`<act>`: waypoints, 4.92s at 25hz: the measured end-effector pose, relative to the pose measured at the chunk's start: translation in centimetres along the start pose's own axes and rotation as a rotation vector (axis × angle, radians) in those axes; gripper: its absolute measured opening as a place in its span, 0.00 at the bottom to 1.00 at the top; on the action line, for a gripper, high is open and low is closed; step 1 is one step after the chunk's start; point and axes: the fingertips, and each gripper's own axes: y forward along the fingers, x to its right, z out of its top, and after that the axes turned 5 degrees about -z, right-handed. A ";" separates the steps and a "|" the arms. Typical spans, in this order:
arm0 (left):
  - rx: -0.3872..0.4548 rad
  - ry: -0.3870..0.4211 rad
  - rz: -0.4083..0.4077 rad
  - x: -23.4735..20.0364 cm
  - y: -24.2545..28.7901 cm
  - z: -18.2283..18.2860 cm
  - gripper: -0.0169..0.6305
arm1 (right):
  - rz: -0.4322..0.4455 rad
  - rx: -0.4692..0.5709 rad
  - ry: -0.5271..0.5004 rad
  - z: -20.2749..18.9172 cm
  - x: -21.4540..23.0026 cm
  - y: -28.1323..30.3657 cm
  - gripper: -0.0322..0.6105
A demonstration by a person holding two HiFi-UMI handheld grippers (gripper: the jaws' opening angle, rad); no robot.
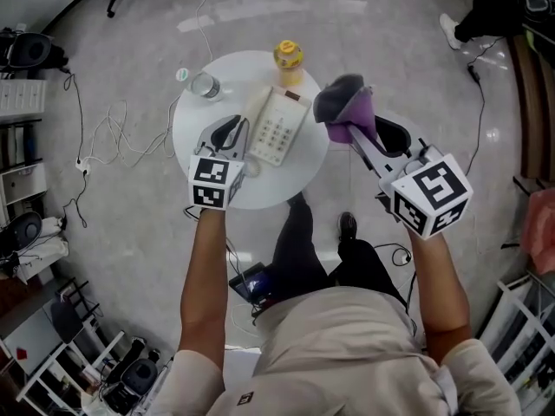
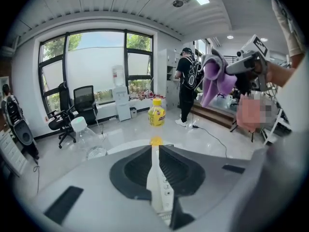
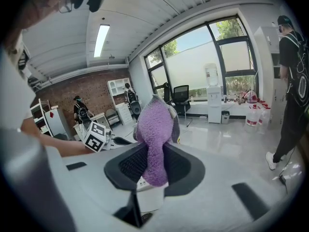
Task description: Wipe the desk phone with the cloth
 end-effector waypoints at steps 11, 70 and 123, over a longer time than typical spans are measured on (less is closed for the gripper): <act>-0.083 -0.017 -0.022 -1.6 5.3 -4.4 0.18 | -0.014 -0.053 0.038 -2.7 1.2 2.7 0.17; 0.567 -0.956 -0.628 4.1 -5.6 5.0 0.34 | 0.136 0.014 0.137 -1.9 -4.5 1.9 0.17; 0.854 -1.256 -0.776 4.2 -10.0 7.7 0.34 | 0.480 -0.080 0.297 -3.8 -15.0 3.0 0.17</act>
